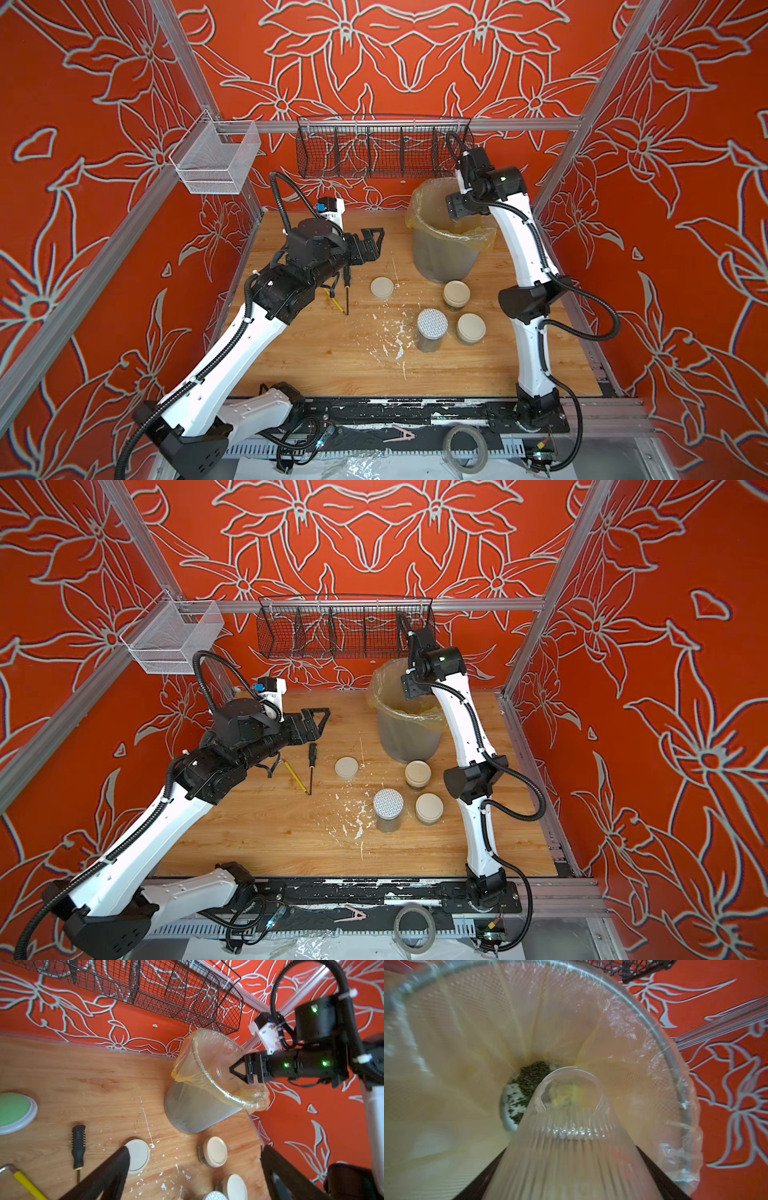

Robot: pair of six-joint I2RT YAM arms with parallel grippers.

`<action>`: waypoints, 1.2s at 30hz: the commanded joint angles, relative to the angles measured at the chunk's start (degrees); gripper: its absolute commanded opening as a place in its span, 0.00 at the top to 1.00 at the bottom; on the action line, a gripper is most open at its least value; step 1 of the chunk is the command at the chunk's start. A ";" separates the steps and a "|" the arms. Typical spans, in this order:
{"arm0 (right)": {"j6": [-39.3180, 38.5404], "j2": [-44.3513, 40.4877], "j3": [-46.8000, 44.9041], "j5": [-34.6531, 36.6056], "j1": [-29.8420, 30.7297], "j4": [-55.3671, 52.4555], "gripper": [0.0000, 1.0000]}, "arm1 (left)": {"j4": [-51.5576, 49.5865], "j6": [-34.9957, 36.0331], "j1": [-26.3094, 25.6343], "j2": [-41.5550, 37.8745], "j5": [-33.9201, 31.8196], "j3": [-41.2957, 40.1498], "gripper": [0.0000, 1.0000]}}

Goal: Empty moldy tea leaves from jars
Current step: Pour the moldy tea leaves from the jar into the trash bin.

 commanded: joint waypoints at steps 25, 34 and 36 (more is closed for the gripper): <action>11.10 -18.10 -3.52 -28.51 -3.04 7.23 1.00 | 27.14 68.53 -2.14 29.43 39.31 17.94 0.03; 11.01 -20.17 -3.65 -32.53 -3.06 5.41 1.00 | 30.26 72.70 -3.20 42.04 38.64 31.35 0.03; 11.07 -20.71 -4.48 -33.85 -3.06 5.54 1.00 | 31.67 72.59 -3.54 44.16 37.57 33.25 0.03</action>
